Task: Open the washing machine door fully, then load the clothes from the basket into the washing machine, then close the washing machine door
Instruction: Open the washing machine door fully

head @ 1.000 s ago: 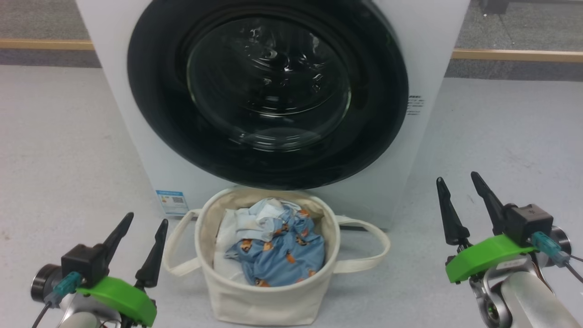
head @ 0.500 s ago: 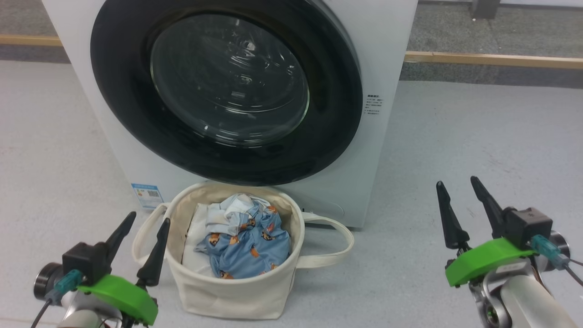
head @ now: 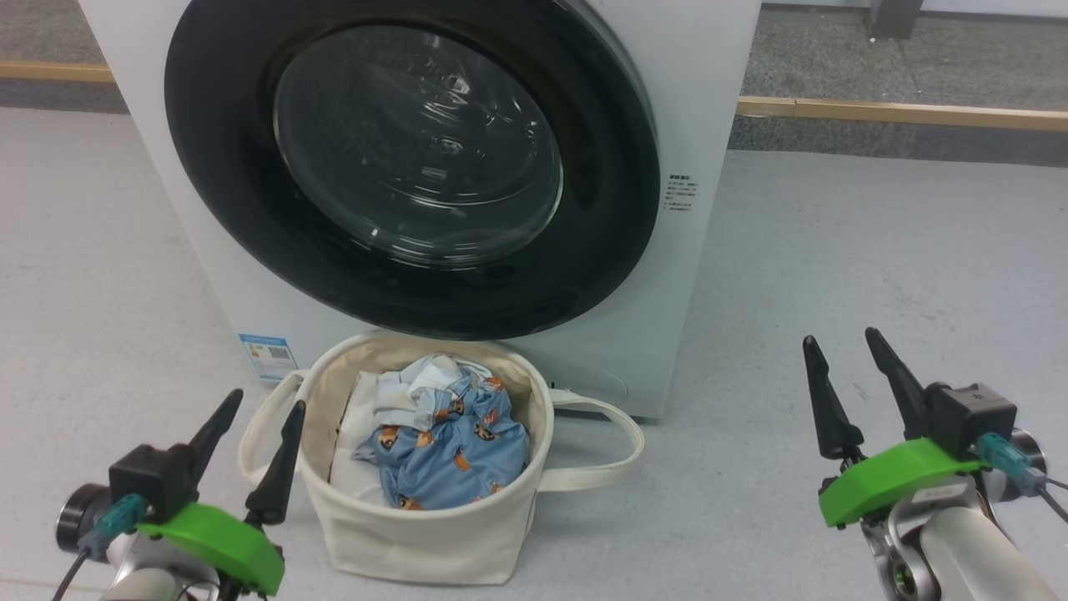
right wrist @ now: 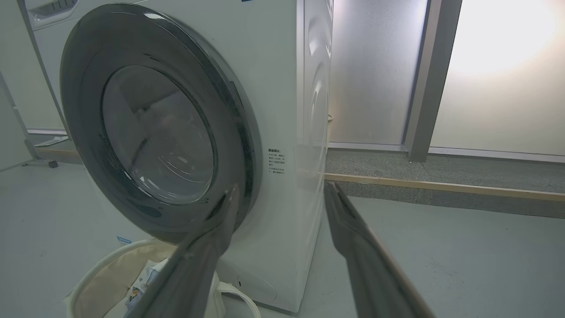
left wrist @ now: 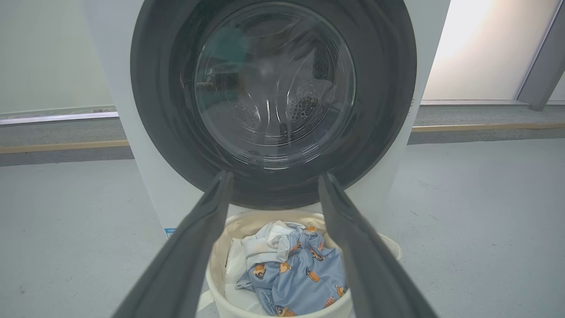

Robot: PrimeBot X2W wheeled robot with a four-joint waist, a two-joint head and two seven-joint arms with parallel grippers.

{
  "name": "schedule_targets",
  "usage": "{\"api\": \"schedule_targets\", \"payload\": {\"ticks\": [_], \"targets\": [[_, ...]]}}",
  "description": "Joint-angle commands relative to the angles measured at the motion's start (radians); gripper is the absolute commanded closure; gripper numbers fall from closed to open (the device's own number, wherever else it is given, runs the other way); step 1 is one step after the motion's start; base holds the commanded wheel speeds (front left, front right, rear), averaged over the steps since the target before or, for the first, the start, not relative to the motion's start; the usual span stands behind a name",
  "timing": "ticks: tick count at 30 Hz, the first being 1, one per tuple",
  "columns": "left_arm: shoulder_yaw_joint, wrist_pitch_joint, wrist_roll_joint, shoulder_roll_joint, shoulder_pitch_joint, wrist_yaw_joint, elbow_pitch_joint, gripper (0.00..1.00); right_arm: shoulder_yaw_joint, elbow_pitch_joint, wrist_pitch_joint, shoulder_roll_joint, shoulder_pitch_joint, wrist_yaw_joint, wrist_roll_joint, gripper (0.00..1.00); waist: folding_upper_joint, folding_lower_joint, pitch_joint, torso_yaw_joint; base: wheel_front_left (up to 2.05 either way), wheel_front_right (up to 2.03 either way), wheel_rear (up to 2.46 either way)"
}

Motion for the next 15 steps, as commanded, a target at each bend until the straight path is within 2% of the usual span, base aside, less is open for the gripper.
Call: {"api": "schedule_targets", "payload": {"ticks": [1, 15], "targets": [[0.053, -0.012, -0.001, 0.028, -0.061, -0.006, -0.019, 0.00, 0.005, -0.024, -0.013, -0.001, -0.025, 0.000, 0.007, 0.00, 0.0000, 0.0000, -0.001, 0.000, 0.00, 0.00, 0.00], [0.080, -0.013, -0.009, 0.014, -0.058, 0.006, -0.025, 0.00, -0.018, 0.003, -0.013, 0.011, -0.030, 0.000, 0.026, 0.00, 0.0000, 0.0000, 0.006, 0.003, 0.00, 0.00, 0.00]]}}
